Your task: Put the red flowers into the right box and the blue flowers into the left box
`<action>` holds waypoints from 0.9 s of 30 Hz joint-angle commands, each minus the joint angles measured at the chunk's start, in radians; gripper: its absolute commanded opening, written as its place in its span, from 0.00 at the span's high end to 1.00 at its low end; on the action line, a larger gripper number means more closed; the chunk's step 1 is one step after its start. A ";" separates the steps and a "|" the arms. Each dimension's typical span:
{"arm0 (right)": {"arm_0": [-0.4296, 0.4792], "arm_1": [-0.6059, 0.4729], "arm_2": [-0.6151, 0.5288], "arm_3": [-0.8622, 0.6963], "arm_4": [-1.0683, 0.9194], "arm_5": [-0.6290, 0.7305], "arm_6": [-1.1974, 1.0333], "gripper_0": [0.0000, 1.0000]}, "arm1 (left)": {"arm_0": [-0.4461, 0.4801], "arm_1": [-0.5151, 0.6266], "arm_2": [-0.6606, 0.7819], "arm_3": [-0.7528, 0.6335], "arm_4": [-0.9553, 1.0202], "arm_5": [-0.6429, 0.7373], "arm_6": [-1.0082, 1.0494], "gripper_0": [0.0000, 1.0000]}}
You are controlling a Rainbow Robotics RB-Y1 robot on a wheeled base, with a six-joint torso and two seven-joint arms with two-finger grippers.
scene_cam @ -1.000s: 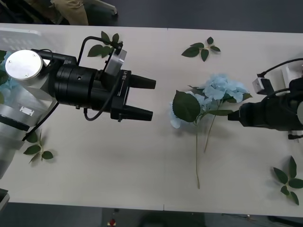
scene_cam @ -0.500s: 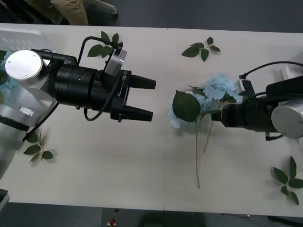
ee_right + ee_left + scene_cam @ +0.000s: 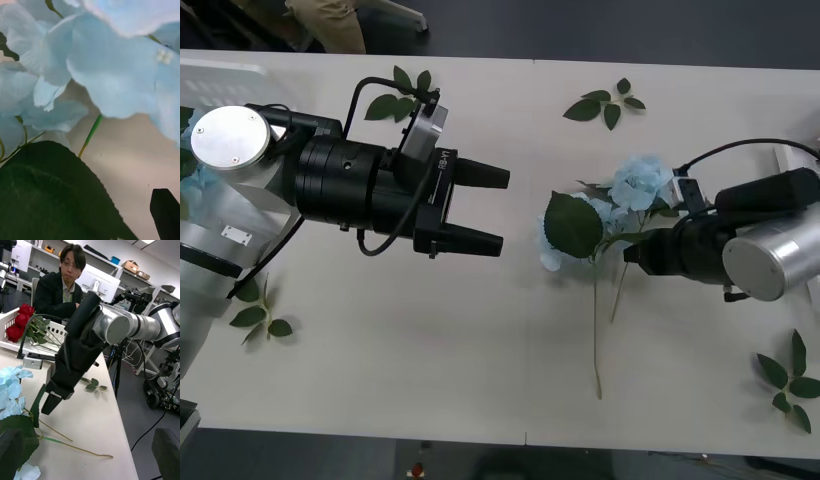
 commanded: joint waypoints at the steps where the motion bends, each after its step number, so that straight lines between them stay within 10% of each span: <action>1: -0.041 0.030 -0.010 0.018 0.032 -0.008 -0.042 0.08 | 0.011 0.006 0.004 -0.039 -0.004 -0.001 0.026 0.00; 27: -0.070 0.059 0.036 0.174 0.100 -0.122 -0.028 0.08 | 0.011 0.006 0.004 -0.039 -0.004 -0.001 0.026 0.00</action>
